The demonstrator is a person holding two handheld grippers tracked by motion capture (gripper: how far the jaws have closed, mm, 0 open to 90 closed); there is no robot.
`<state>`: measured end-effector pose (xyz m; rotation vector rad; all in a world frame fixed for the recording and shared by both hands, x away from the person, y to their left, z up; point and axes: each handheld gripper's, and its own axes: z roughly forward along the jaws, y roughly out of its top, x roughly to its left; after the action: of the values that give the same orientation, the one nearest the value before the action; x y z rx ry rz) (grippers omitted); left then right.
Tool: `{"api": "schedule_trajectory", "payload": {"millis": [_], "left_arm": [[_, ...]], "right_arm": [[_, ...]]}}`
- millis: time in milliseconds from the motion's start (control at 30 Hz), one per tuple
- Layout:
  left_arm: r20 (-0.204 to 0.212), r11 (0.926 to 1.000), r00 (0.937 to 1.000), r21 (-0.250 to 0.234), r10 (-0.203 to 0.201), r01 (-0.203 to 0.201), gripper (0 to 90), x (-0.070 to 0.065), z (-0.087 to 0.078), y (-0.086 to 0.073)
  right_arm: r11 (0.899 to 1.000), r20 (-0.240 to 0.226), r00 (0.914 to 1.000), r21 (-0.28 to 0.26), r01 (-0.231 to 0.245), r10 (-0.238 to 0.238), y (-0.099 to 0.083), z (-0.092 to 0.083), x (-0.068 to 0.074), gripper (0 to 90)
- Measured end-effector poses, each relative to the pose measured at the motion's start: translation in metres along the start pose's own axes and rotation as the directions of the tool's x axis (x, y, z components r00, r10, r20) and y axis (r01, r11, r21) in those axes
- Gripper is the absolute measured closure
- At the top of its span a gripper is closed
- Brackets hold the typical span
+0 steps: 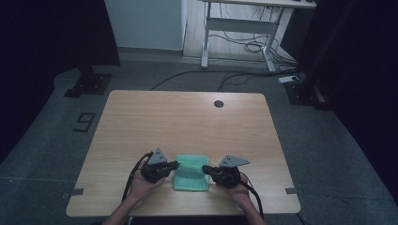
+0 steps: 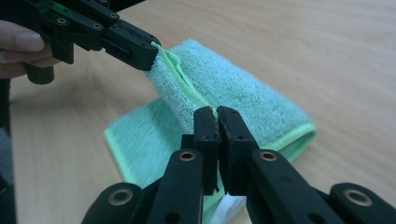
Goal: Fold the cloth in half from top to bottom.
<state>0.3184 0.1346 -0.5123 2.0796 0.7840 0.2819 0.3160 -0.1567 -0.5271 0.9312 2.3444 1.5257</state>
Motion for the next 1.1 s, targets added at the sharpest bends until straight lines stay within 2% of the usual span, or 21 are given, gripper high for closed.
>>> {"api": "schedule_trajectory", "payload": {"millis": [267,400,467,500,567,633,733,767,933,1033,1100], "left_arm": [[0.021,0.9985,0.999,0.039,0.039,-0.04,85.8,-0.019,0.004,-0.015],[0.026,0.9957,0.9988,0.082,0.041,-0.043,84.5,-0.02,0.012,-0.021],[0.027,0.9947,0.9986,0.091,0.045,-0.048,82.9,-0.02,0.014,-0.022],[0.025,0.9943,0.9984,0.093,0.051,-0.053,82.1,-0.021,0.014,-0.022],[0.031,0.9941,0.9981,0.093,0.053,-0.056,77.5,-0.021,0.012,-0.021],[0.039,0.9948,0.9981,0.087,0.048,-0.052,66.6,-0.02,0.009,-0.021],[0.056,0.9978,0.9978,0.053,0.036,-0.039,50.0,-0.018,0.001,-0.019],[0.059,0.9987,0.9978,0.039,0.031,-0.033,46.4,-0.017,-0.002,-0.017],[0.066,0.9996,0.9974,-0.002,0.029,-0.029,42.8,-0.012,-0.003,0.0],[0.059,0.9999,0.9982,-0.009,0.015,-0.014,42.9,-0.008,0.003,0.01],[0.054,0.9999,0.9985,0.014,0.003,-0.004,43.1,-0.004,0.012,0.015]], "right_arm": [[0.999,-0.004,1.0,0.035,-0.004,0.004,-0.019,-0.006,0.006,86.2],[0.998,-0.009,0.9999,0.055,-0.011,0.011,-0.028,-0.006,0.006,85.7],[0.996,-0.019,0.9997,0.086,-0.016,0.017,-0.03,-0.003,0.006,84.7],[0.997,-0.019,0.9998,0.079,-0.004,0.006,-0.03,-0.003,0.008,84.0],[0.997,-0.027,0.9996,0.082,0.004,-0.002,-0.03,-0.003,0.009,81.2],[0.996,-0.032,0.9995,0.093,0.011,-0.008,-0.029,-0.003,0.01,73.3],[0.997,-0.034,0.9994,0.075,0.009,-0.007,-0.026,-0.01,0.01,64.5],[0.998,-0.017,0.9998,0.059,0.005,-0.004,-0.024,-0.012,0.01,60.5],[1.0,0.035,0.9993,0.022,-0.014,0.013,-0.003,-0.014,0.003,53.9],[0.999,0.039,0.999,0.033,-0.023,0.022,0.008,-0.003,0.0,49.8],[0.998,0.053,0.9985,0.057,-0.016,0.013,0.012,0.008,0.0,47.7]]}}
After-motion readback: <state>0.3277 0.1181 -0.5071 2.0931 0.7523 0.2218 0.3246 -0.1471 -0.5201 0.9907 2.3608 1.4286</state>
